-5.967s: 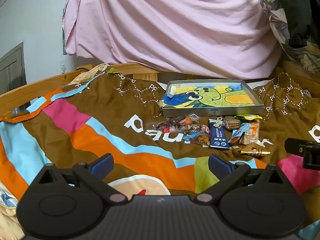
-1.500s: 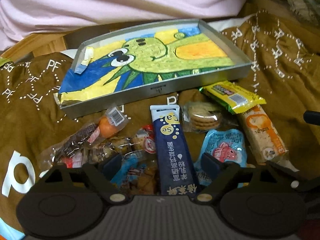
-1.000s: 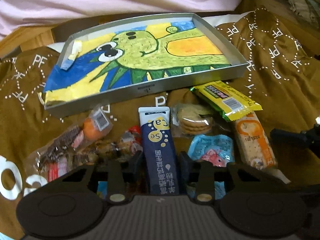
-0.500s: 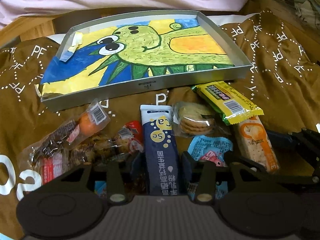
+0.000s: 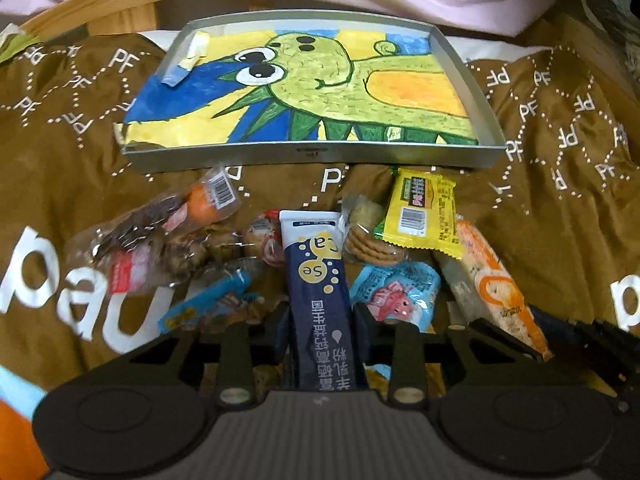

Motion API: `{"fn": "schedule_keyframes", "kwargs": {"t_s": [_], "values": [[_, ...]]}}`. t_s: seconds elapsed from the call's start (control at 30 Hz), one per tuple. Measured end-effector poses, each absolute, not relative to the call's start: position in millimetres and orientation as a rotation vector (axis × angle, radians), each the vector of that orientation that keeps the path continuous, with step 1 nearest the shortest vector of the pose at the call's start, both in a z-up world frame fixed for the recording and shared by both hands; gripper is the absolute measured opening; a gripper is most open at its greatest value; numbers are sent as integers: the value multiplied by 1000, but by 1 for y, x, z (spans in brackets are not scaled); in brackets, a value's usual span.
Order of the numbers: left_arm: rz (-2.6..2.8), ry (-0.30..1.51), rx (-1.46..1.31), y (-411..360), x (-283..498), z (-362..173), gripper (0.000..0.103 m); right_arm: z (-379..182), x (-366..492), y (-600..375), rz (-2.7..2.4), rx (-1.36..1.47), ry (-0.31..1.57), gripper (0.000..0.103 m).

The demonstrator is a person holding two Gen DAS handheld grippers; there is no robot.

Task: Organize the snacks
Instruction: 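Close the left tool on the navy stick pack while the right tool grasps the rice-cracker bar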

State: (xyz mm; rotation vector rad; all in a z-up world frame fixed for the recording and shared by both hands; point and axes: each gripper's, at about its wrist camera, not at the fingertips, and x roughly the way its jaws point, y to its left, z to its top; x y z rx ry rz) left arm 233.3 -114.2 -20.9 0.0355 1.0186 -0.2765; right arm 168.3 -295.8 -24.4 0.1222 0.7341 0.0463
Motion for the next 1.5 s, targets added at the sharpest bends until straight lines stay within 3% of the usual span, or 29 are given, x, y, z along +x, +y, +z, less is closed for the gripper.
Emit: {"fn": "schedule_keyframes", "kwargs": {"t_s": [0.43,1.07,1.5], "values": [[-241,1010,-33,-111,204,12,35,-7,128,-332,25,353,736,37],[-295,1110,65,-112,198,-26,34,9,119,-320,90,292,649,37],[-294,1042,34,-110,186,14,32,21,117,-315,135,302,574,37]]}}
